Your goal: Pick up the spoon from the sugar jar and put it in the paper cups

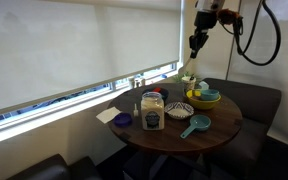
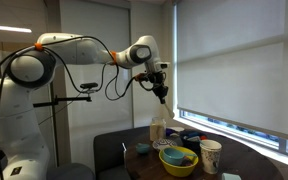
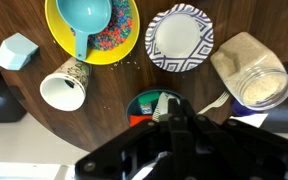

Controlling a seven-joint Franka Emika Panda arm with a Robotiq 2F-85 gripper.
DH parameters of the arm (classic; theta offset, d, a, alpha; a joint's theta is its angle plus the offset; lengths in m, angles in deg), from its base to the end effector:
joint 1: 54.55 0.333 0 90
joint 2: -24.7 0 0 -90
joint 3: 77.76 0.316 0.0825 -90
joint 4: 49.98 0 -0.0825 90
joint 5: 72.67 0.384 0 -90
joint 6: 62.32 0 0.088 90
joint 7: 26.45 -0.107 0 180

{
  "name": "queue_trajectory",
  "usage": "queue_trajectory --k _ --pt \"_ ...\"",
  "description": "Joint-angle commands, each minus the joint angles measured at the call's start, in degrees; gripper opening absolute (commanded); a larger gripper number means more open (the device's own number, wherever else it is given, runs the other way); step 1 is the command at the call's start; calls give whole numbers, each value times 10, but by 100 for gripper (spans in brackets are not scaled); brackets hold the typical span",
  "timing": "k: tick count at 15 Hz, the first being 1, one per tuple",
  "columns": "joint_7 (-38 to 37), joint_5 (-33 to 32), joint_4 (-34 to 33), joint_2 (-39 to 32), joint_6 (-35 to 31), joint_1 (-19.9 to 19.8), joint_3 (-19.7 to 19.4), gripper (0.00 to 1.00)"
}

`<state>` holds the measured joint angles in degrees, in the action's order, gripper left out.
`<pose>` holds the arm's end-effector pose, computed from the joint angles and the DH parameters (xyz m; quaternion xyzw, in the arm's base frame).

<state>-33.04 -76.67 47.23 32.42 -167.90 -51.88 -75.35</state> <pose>0.5350 0.0437 0.6649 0.9894 -0.0083 0.1429 0.0230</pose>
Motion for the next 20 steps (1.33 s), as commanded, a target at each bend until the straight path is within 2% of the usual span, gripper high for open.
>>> queue_trajectory --k 1,3,8,9,14,17,20 --pt "-8 -1 5 0 -2 -4 2 4" --pt "-64 -16 6 -5 -20 -20 -7 1" --pt "-102 6 14 24 -39 -75 -63 1" --pt "-97 29 6 21 -44 -85 -77 1" --pt "46 192 -21 -3 -70 -95 -136 1" --pt "38 250 -43 -34 -22 -105 -157 1" --pt "17 271 -61 -69 17 -119 -165 1"
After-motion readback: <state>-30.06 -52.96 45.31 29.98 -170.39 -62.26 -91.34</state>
